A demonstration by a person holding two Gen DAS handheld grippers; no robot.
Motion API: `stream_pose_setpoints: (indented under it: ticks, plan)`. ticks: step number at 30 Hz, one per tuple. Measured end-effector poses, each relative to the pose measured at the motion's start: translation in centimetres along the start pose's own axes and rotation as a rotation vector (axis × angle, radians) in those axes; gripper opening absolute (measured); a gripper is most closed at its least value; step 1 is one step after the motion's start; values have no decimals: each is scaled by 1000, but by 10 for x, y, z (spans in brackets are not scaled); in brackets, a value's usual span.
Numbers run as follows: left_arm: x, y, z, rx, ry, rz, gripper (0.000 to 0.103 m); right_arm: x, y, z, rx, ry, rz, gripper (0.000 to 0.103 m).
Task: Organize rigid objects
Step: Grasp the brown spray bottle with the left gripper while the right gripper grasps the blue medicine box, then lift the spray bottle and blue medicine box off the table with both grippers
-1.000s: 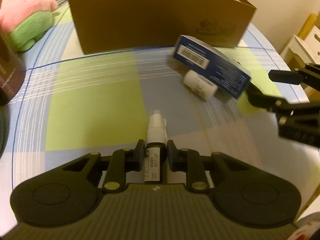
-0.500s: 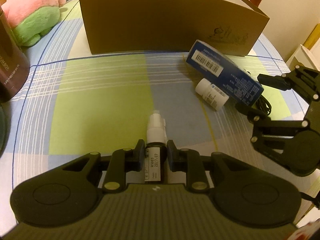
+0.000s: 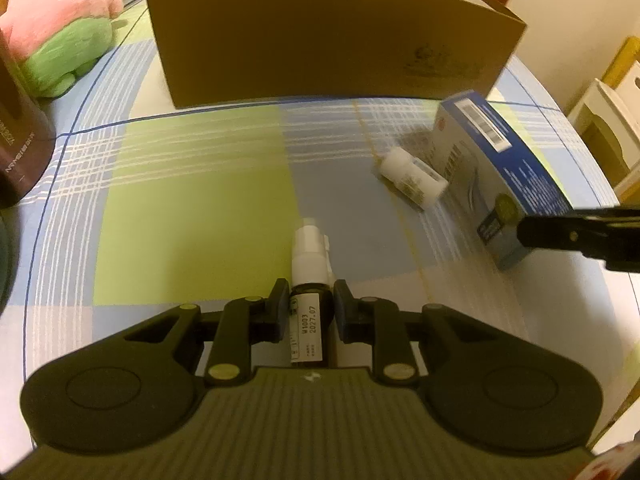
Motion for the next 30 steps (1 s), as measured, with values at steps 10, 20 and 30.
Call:
stream_pose_setpoints:
  ticks: [10,20,30]
  plan:
    - [-23,-15,-7,-38,7,54,23,-20,-26,-16,17,19,110,50]
    - [-21,-13,-17,9,67,62,21,-16,-28,-3,-36,-64,89,58]
    - [-2,0,-18,33,54,23,21,0,-19,6,-71,-112,70,59]
Point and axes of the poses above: each gripper's, at about its wrist camera, not at the fingertips, and y roughly the way its jaws point, z to its left, x to its top, the point moved 1 cm from there along y, roughly the way its jaws point, and after that the axes turned 5 degrees about -y, right-handed, at the moved point
